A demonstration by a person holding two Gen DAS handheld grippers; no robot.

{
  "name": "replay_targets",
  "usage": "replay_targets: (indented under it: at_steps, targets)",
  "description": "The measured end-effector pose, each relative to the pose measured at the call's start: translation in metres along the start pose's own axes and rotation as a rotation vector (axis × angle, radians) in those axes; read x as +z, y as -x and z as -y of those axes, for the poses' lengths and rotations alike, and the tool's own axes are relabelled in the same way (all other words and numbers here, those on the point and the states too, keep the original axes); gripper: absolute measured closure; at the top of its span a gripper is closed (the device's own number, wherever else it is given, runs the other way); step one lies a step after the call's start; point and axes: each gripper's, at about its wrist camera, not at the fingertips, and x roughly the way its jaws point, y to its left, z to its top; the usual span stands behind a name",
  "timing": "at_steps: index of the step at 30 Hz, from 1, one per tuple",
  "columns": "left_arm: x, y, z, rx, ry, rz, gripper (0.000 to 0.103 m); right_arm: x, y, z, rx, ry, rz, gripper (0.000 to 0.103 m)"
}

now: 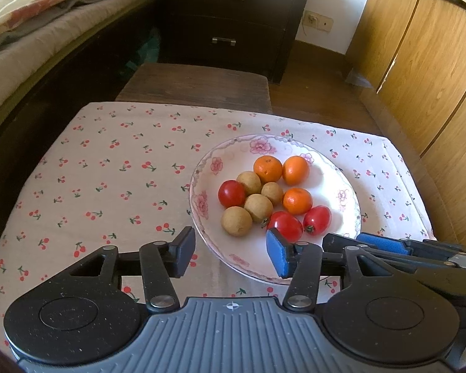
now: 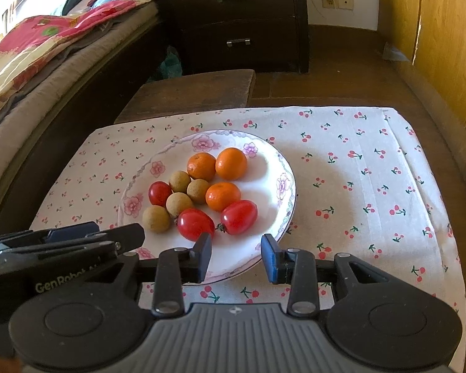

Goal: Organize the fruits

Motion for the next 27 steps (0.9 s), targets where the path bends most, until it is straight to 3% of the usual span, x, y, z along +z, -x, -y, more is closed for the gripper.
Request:
replay_targets:
  at_steps: [27]
  targets:
    - [0.0008,0.0043,0.0018,0.084,-0.008,0.009,0.024,-0.0013,-0.0004,0.0008,-0.01,-0.014,-0.003,0.067]
